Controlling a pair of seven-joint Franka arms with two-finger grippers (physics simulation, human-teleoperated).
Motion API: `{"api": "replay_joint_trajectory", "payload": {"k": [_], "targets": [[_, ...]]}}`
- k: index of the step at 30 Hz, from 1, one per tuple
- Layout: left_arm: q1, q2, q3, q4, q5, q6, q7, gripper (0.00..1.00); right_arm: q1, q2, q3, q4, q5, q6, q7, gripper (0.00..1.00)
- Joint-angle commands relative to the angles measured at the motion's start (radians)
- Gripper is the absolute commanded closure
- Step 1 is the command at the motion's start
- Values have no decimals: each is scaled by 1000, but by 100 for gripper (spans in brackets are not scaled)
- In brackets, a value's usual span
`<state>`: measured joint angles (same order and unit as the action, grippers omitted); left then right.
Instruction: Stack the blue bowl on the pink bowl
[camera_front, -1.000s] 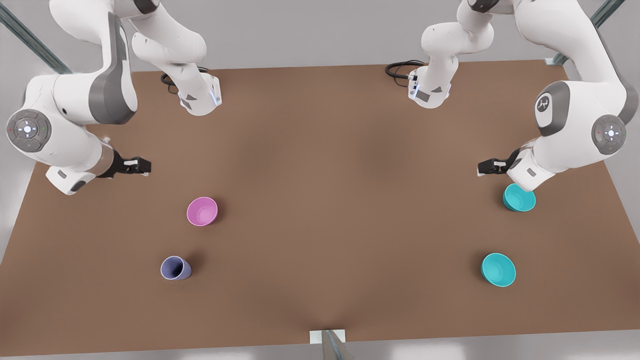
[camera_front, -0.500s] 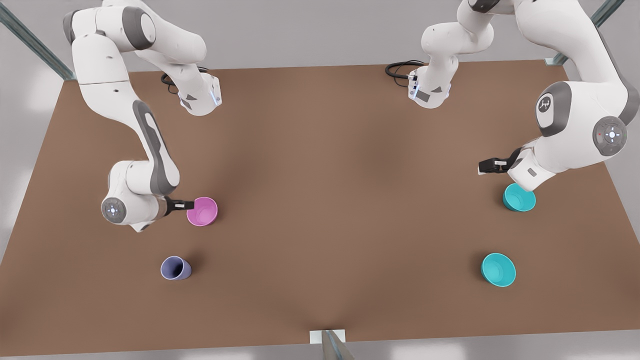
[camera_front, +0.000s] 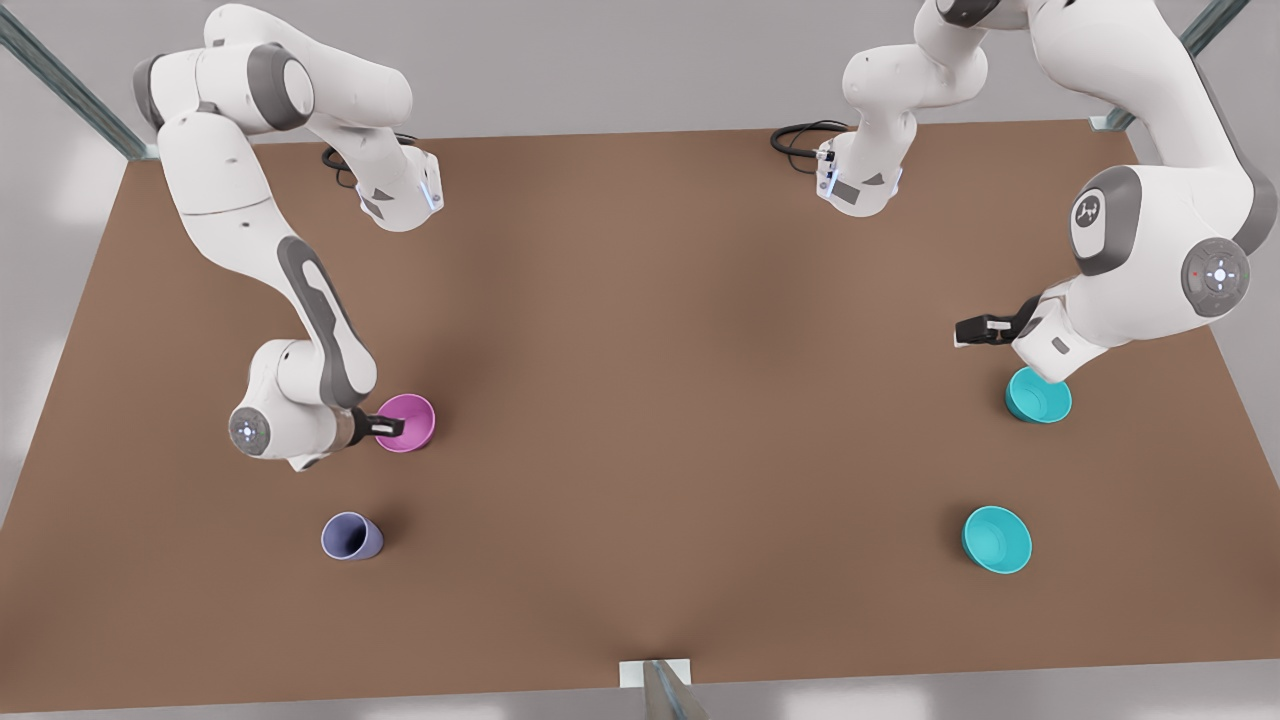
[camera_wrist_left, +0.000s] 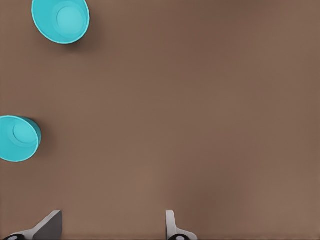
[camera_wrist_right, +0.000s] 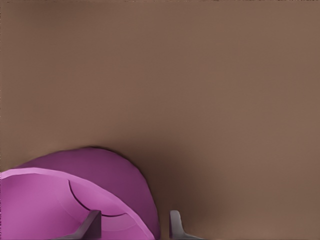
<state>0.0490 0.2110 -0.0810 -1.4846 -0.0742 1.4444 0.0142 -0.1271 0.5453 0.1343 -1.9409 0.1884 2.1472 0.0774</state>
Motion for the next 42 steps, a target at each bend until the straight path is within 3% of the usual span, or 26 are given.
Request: {"api": "replay_joint_trajectory", "payload": {"k": [1, 6, 8, 10, 12, 16, 19, 27, 28, 29, 32, 34, 35, 38, 40, 42], "targets": [[0, -2, 0, 1, 1, -7, 0, 0, 0, 2, 1, 5, -10, 8, 30, 79], [0, -5, 0, 18, 1, -12, 0, 0, -3, -2, 2, 66, -10, -91, -8, 79], [2, -5, 1, 21, 1, -13, 0, 0, -2, -30, 47, 86, 2, -138, 9, 79], [2, -5, 1, 21, 1, -35, -3, 0, 12, -45, 145, 103, 147, -136, 126, 79], [2, -5, 1, 21, 1, -56, -2, 0, 188, -21, 156, 180, 227, -47, 368, 79], [-3, -4, 0, 21, -1, -55, -5, 0, 474, 192, 146, 506, 215, 77, 844, 79], [-6, -2, 0, 21, -1, -55, -7, 0, 586, 363, 142, 718, 43, 88, 1068, 79], [-3, 4, 1, 21, 2, -47, -45, 0, 610, 469, 116, 769, -3, 120, 1088, 79], [-3, 22, 1, 21, 4, -47, -63, 0, 610, 470, 116, 770, -3, 120, 1088, 54], [-1, 24, 1, 21, 1, -47, -85, 0, 610, 470, 116, 769, -4, 122, 1088, 0], [9, 27, 26, 43, 17, -49, -111, 0, 609, 461, 117, 784, 2, 112, 1092, 0], [-3, 54, 134, 35, -7, 25, 45, 0, 592, 424, 122, 783, 8, 76, 1092, 0], [-1, 105, 222, 33, -61, 57, 206, 0, 572, 394, 123, 781, 6, 4, 1085, 0], [66, 226, 306, 21, -70, 267, 637, 0, 480, 225, 126, 758, -3, -386, 946, 0], [84, 251, 394, -34, -105, 289, 805, 0, 322, 166, 125, 749, -9, -576, 633, 0], [121, 298, 486, -123, -208, 430, 1009, 0, 166, 96, 126, 760, -191, -751, 216, 0]]}}
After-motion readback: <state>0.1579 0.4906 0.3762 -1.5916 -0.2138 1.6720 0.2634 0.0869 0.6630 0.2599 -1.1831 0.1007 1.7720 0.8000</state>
